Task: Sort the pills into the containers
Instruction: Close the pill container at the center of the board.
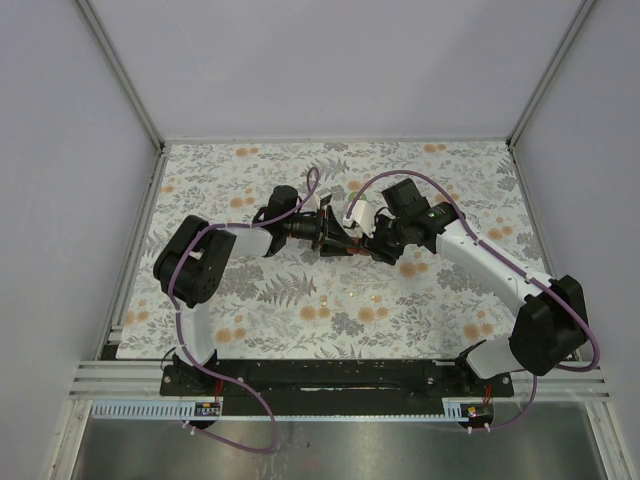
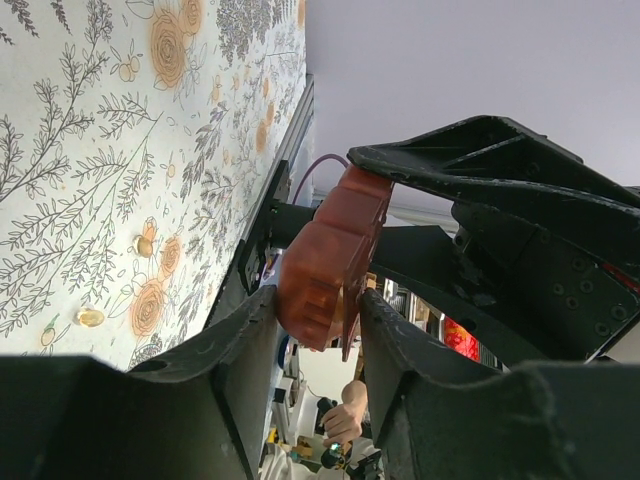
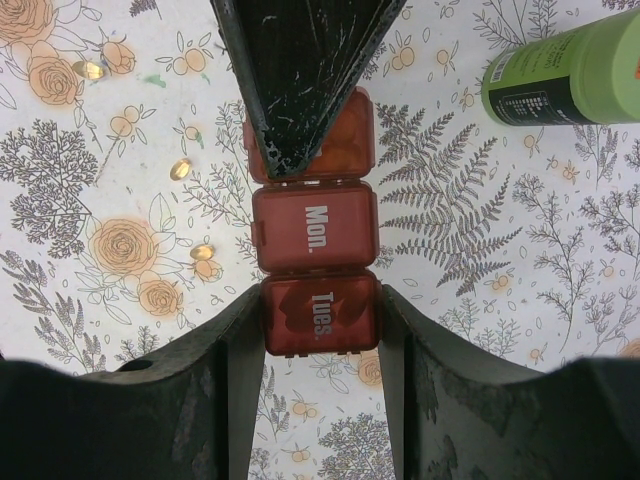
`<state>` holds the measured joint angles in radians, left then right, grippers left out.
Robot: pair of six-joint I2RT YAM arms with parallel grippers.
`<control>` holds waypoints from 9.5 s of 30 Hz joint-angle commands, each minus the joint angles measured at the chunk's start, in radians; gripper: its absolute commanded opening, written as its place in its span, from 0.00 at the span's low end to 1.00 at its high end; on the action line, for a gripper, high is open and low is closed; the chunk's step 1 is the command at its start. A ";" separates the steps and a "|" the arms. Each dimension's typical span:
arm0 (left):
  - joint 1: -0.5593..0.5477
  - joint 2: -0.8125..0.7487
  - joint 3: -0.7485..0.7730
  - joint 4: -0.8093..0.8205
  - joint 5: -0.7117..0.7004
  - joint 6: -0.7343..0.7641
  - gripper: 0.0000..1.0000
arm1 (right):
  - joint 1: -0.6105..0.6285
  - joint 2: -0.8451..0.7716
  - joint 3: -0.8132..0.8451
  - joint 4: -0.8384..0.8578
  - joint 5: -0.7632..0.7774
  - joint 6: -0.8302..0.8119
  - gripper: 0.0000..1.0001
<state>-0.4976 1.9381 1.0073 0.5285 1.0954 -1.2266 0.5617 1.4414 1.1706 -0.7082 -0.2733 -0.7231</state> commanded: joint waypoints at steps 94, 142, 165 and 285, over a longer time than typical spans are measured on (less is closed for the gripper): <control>0.024 -0.137 0.056 -0.045 0.040 0.095 0.77 | -0.016 -0.016 0.014 0.049 -0.050 0.033 0.00; 0.011 -0.111 0.047 -0.087 0.041 0.142 0.58 | -0.040 -0.018 0.027 0.015 -0.118 0.037 0.00; 0.004 -0.108 0.039 -0.113 0.024 0.174 0.00 | -0.060 -0.009 0.055 -0.011 -0.158 0.051 0.00; -0.001 -0.225 0.113 -0.418 0.037 0.605 0.40 | -0.072 -0.044 0.058 -0.036 -0.267 0.125 0.00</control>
<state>-0.5014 1.7706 1.1339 0.0635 1.0920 -0.6445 0.5011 1.4239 1.1858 -0.7498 -0.5365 -0.6144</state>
